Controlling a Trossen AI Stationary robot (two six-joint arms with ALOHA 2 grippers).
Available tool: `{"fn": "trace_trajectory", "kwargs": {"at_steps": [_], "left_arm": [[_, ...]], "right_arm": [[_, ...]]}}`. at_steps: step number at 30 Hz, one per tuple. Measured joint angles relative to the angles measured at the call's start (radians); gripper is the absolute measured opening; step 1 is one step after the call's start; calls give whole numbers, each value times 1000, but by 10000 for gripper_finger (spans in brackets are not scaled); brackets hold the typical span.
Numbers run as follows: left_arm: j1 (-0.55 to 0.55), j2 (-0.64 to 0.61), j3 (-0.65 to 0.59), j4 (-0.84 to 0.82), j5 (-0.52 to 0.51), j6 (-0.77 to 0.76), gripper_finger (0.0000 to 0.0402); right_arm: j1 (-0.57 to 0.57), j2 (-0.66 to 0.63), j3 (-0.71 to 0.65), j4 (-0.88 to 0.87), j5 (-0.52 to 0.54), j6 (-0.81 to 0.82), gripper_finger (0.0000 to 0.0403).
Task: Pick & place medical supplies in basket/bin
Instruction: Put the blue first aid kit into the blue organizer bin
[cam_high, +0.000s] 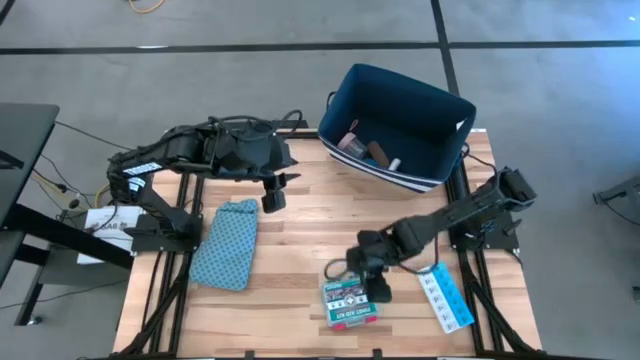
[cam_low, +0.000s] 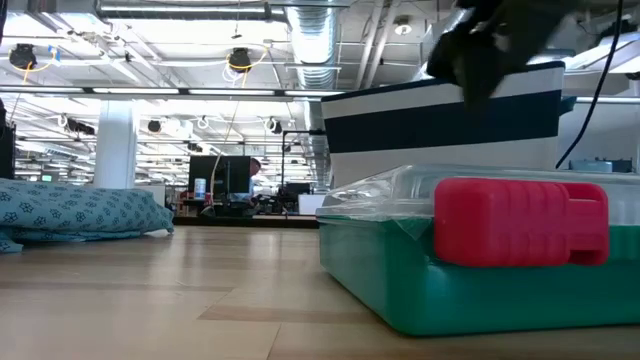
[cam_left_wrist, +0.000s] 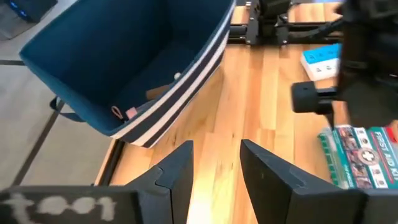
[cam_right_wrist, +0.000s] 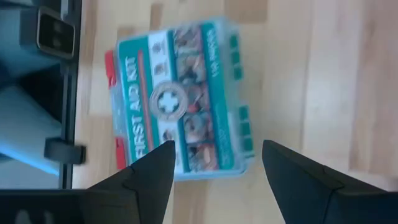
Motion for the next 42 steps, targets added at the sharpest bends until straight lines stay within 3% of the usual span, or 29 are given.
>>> {"fn": "trace_trajectory", "kwargs": {"at_steps": [5,12,17,23,30,42], "left_arm": [[-40,-10,0,-60,-67,4,123],[-72,-14,0,-155,-210,-4,123],[-73,-14,0,-148,-217,-18,123],[-91,-13,0,-152,-203,-98,123],[-157,-13,0,-155,-211,-193,123],[-276,-13,0,-159,-274,-245,123]], "right_arm": [[-1,-5,1,12,-36,-3,235],[137,-7,1,127,-42,-4,235],[205,21,1,280,-41,-13,235],[222,119,1,395,-30,121,234],[246,208,30,334,60,260,234],[348,295,138,236,146,292,234]]}}
